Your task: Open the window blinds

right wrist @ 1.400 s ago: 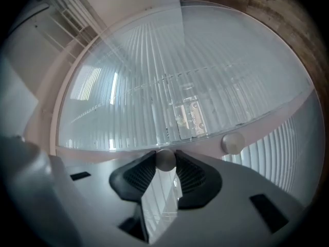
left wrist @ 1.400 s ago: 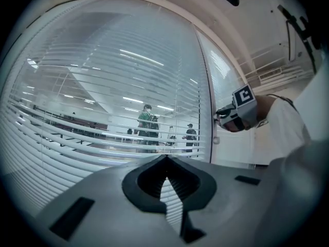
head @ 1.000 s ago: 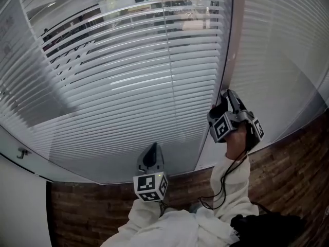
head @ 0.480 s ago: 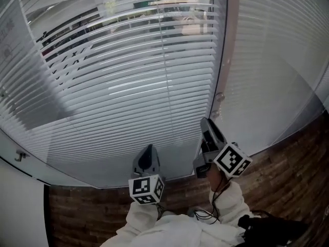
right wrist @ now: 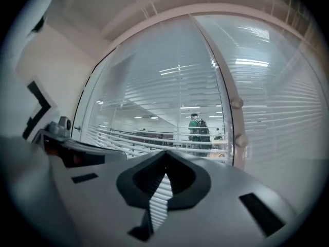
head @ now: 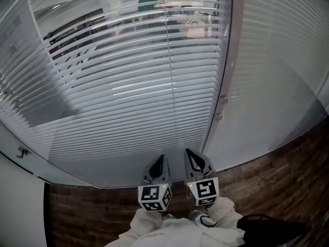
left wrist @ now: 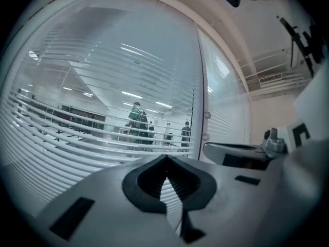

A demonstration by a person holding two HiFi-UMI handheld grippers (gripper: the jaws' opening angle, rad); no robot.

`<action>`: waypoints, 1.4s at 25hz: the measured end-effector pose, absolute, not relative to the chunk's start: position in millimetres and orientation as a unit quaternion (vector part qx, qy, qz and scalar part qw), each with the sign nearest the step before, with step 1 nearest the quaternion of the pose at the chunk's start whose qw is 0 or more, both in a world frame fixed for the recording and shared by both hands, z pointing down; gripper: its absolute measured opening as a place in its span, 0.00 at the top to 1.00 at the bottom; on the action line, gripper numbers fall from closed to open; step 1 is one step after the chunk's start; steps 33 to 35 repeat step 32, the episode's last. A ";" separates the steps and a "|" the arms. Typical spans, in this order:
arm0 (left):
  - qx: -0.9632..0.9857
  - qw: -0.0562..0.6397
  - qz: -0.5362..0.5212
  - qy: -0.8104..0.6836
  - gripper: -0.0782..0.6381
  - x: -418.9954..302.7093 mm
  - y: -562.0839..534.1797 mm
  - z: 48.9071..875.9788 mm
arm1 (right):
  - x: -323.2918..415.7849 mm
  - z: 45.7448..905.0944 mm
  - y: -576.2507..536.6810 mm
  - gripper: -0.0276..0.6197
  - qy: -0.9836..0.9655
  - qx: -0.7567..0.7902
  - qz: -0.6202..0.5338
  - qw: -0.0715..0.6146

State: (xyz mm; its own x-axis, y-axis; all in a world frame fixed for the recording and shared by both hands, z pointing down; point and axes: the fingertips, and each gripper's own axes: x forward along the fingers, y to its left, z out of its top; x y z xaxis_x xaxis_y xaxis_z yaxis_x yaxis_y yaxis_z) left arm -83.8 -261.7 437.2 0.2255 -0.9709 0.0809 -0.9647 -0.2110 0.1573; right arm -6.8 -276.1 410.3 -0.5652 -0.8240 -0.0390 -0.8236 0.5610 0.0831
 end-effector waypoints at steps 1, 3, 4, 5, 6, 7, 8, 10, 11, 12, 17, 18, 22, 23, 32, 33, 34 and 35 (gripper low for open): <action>0.778 0.086 -0.018 -0.623 0.89 -84.6 -261.3 436.2 | -6.1 405.7 -276.7 0.94 -0.882 0.468 -0.049 -0.002; 0.778 0.083 -0.020 -0.623 0.89 -86.1 -260.5 433.3 | -5.5 400.8 -276.6 0.94 -0.881 0.470 -0.054 -0.006; 0.778 0.083 -0.021 -0.623 0.89 -87.0 -259.8 432.3 | -4.9 401.2 -276.8 0.94 -0.880 0.472 -0.055 -0.005; 0.778 0.083 -0.021 -0.622 0.89 -87.9 -259.0 431.8 | -3.8 402.7 -277.2 0.94 -0.878 0.475 -0.054 -0.003; 0.778 0.084 -0.021 -0.622 0.89 -88.6 -258.0 431.6 | -2.6 403.3 -277.6 0.94 -0.877 0.479 -0.052 -0.002; 0.779 0.085 -0.021 -0.621 0.89 -88.9 -257.0 431.6 | -1.6 402.2 -277.7 0.94 -0.875 0.481 -0.051 -0.002; 0.779 0.085 -0.021 -0.621 0.89 -88.7 -255.9 431.6 | -0.7 400.1 -277.1 0.94 -0.874 0.484 -0.052 -0.004; 0.780 0.086 -0.021 -0.619 0.89 -86.9 -253.5 432.0 | 1.0 394.4 -274.2 0.94 -0.872 0.486 -0.058 -0.008; 0.781 0.086 -0.020 -0.619 0.89 -85.9 -252.3 432.5 | 2.1 392.9 -272.4 0.94 -0.871 0.487 -0.061 -0.009; 0.781 0.086 -0.020 -0.618 0.89 -85.2 -251.2 432.9 | 3.3 393.1 -270.8 0.94 -0.871 0.488 -0.062 -0.009; 0.780 0.089 -0.023 -0.619 0.89 -84.6 -249.2 434.0 | 5.4 392.0 -267.0 0.94 -0.869 0.490 -0.063 -0.009; 0.779 0.090 -0.023 -0.620 0.89 -85.0 -249.4 434.3 | 6.0 391.9 -267.3 0.94 -0.868 0.491 -0.065 -0.008; 0.777 0.094 -0.024 -0.621 0.89 -86.9 -249.8 435.5 | 7.0 394.3 -268.3 0.94 -0.867 0.494 -0.062 -0.005; 0.777 0.095 -0.024 -0.622 0.89 -86.3 -248.8 436.4 | 8.7 396.1 -267.7 0.94 -0.867 0.494 -0.061 -0.005; 0.773 0.100 -0.022 -0.626 0.89 -86.6 -249.4 440.2 | 11.0 401.3 -268.2 0.94 -0.867 0.495 -0.062 0.000; 0.773 0.100 -0.022 -0.626 0.89 -86.6 -249.4 440.2 | 11.0 401.3 -268.2 0.94 -0.867 0.495 -0.062 0.000; 0.773 0.100 -0.022 -0.626 0.89 -86.6 -249.4 440.2 | 11.0 401.3 -268.2 0.94 -0.867 0.495 -0.062 0.000; 0.773 0.100 -0.022 -0.626 0.89 -86.6 -249.4 440.2 | 11.0 401.3 -268.2 0.94 -0.867 0.495 -0.062 0.000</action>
